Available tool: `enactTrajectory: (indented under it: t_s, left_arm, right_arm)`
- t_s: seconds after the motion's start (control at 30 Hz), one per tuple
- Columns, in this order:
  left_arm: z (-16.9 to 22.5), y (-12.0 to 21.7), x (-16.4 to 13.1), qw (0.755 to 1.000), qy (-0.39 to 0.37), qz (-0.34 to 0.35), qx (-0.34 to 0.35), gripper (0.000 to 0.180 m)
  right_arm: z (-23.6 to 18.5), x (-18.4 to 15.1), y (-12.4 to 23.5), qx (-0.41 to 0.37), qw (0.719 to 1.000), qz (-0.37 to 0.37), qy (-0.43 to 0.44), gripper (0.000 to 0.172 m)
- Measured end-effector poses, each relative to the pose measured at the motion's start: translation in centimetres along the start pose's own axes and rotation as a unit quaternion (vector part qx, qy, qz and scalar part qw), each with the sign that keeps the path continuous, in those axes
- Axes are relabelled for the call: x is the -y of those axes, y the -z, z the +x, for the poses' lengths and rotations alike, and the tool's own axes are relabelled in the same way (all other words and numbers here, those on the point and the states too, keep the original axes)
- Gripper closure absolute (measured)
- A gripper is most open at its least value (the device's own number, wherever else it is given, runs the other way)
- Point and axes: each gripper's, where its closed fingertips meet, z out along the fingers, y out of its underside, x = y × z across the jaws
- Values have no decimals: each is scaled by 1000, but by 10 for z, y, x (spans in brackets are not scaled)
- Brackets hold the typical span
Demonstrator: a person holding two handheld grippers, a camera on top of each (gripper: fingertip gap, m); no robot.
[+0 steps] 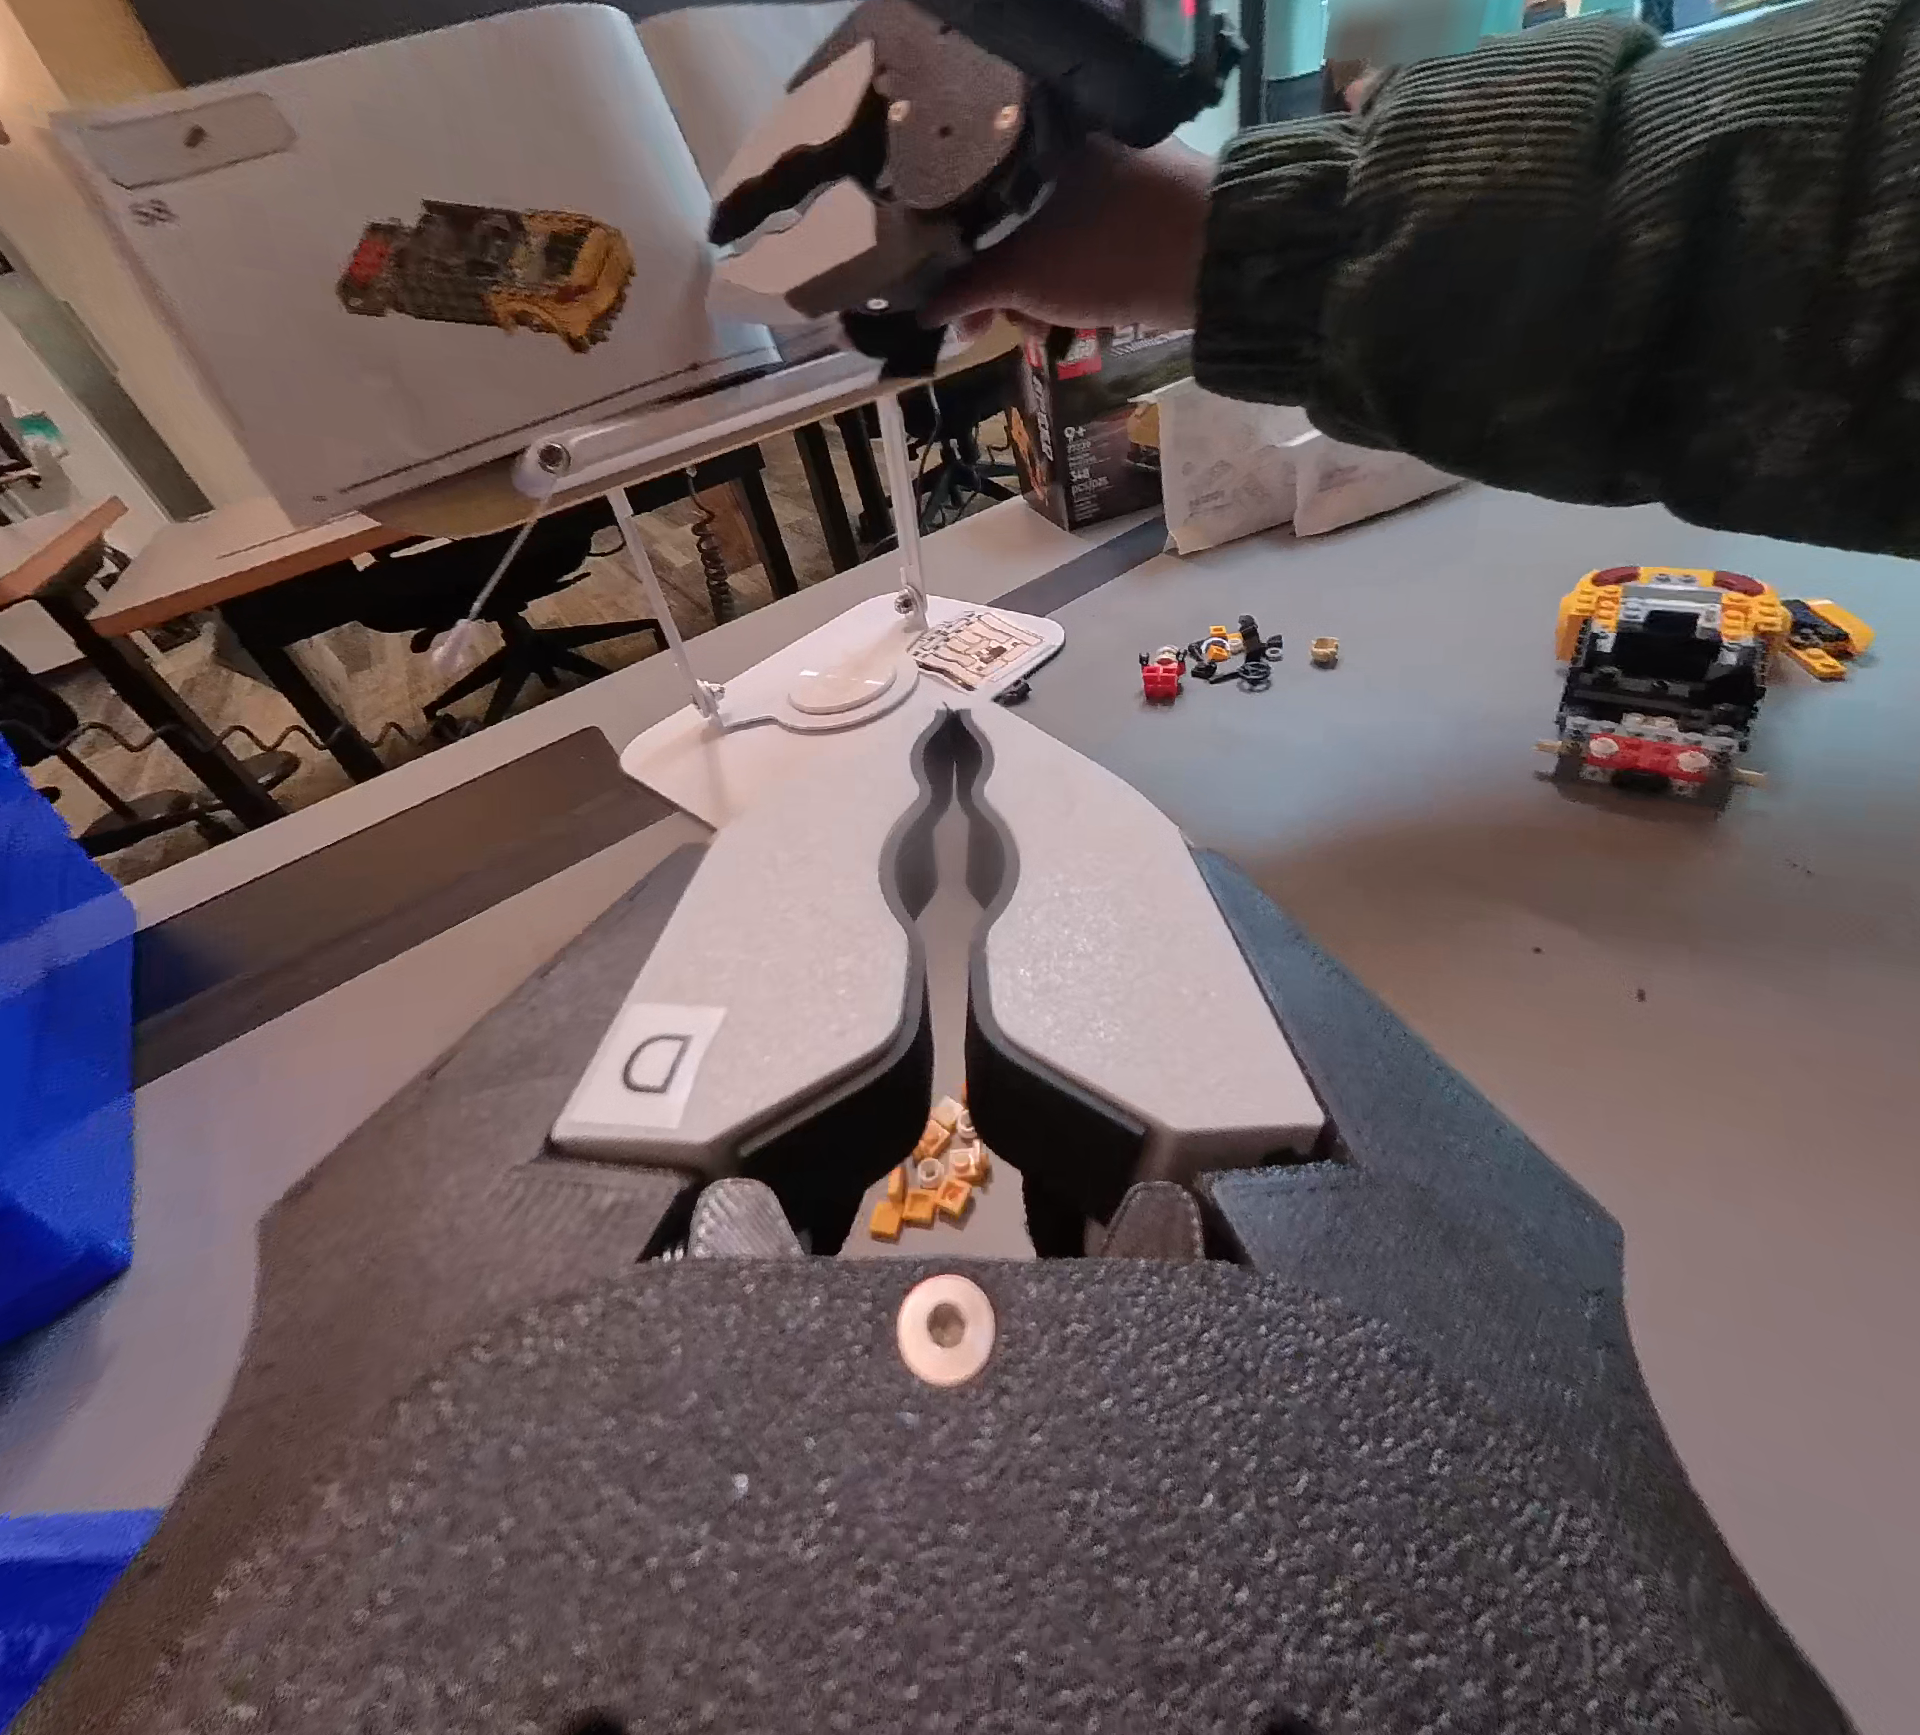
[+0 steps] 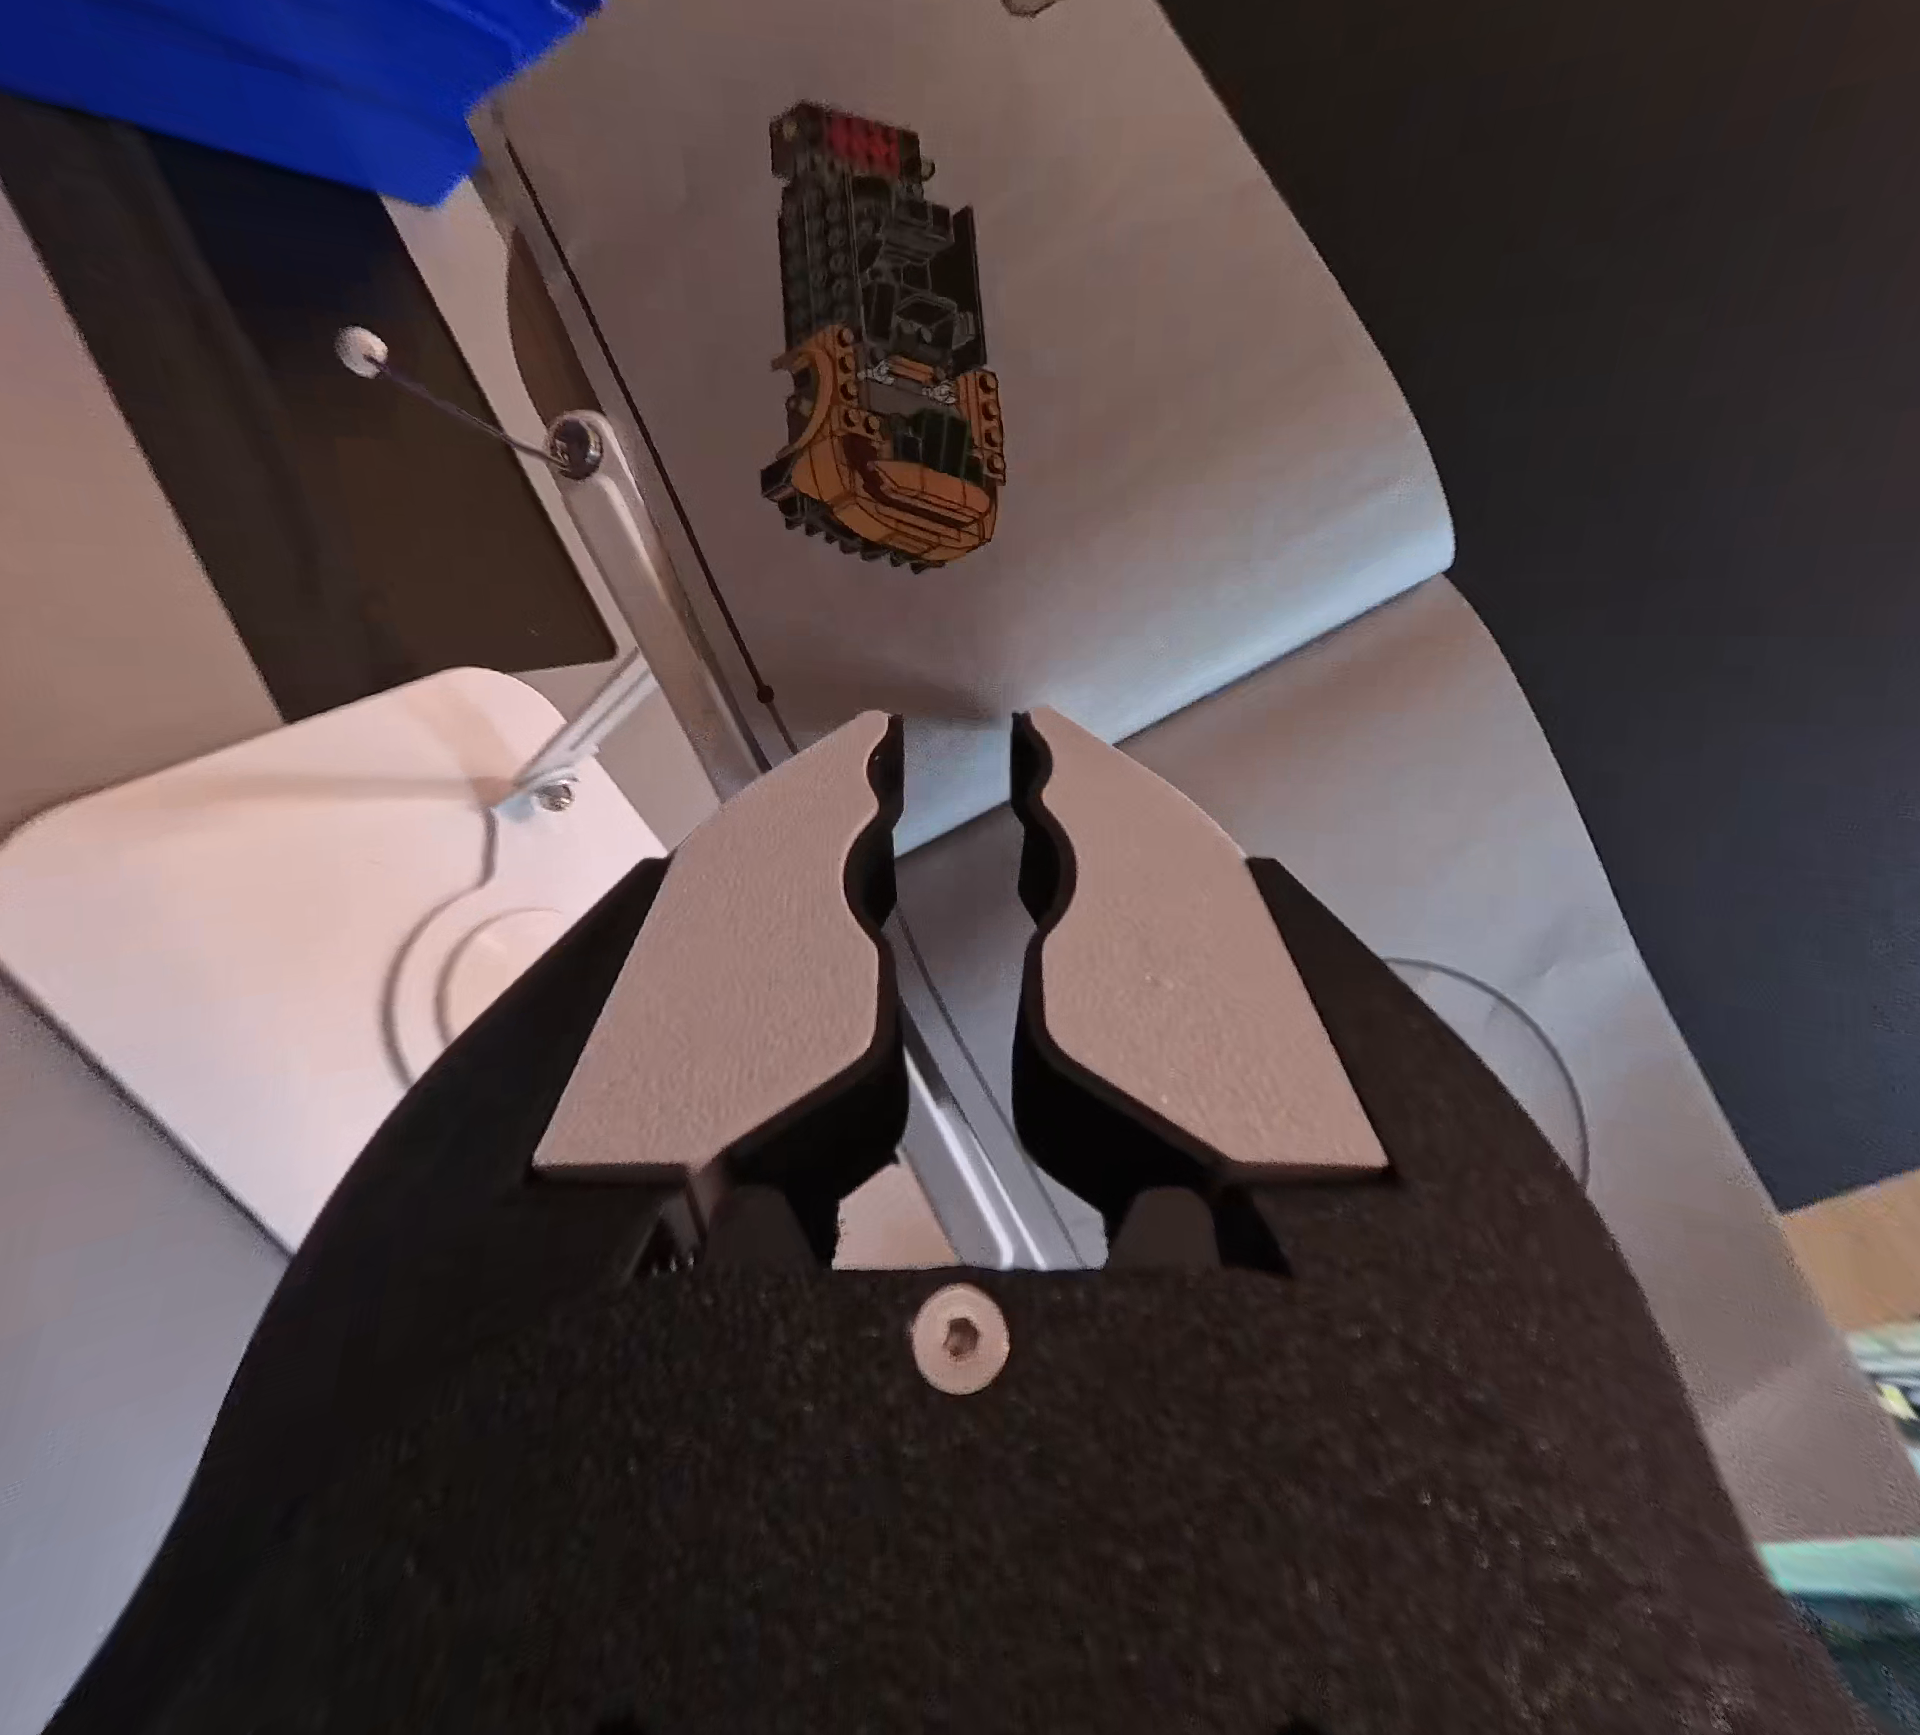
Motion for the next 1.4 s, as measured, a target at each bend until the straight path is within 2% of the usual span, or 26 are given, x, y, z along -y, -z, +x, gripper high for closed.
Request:
enactTrajectory:
  t_s: [0.2, 0.37, 0.57, 0.73, 0.87, 1.03, 1.2, 1.4]
  left_arm:
    - [-10, 4, 4, 1000, 16, 9, 21, 180]
    - [-18, 7, 6, 999, 19, 13, 37, 180]
    - [-32, 14, 13, 997, 37, 26, 56, 180]
    - [-34, 12, 8, 997, 37, 21, 57, 180]
    - [-29, 8, 1, 998, 21, 11, 56, 180]
    - [-27, 2, -9, 998, 12, -4, 54, 180]
    - [-28, -1, -18, 998, 20, -17, 50, 180]
    - [-27, 0, -17, 999, 22, -15, 46, 180]
  right_arm:
    - [14, 2, 53, 18, 996, 47, -76, 152]
    - [35, 5, 144, 13, 973, 109, -203, 154]
    - [39, -42, 249, -31, 949, 83, -304, 163]
    - [13, -96, 306, -88, 909, 52, -403, 170]
    - [-5, -139, 323, -174, 894, 54, -409, 172]
    - [14, -147, 336, -213, 908, 58, -356, 172]
    - [19, -160, 343, -227, 893, 63, -382, 172]
    - [6, -168, 331, -207, 890, 55, -403, 172]
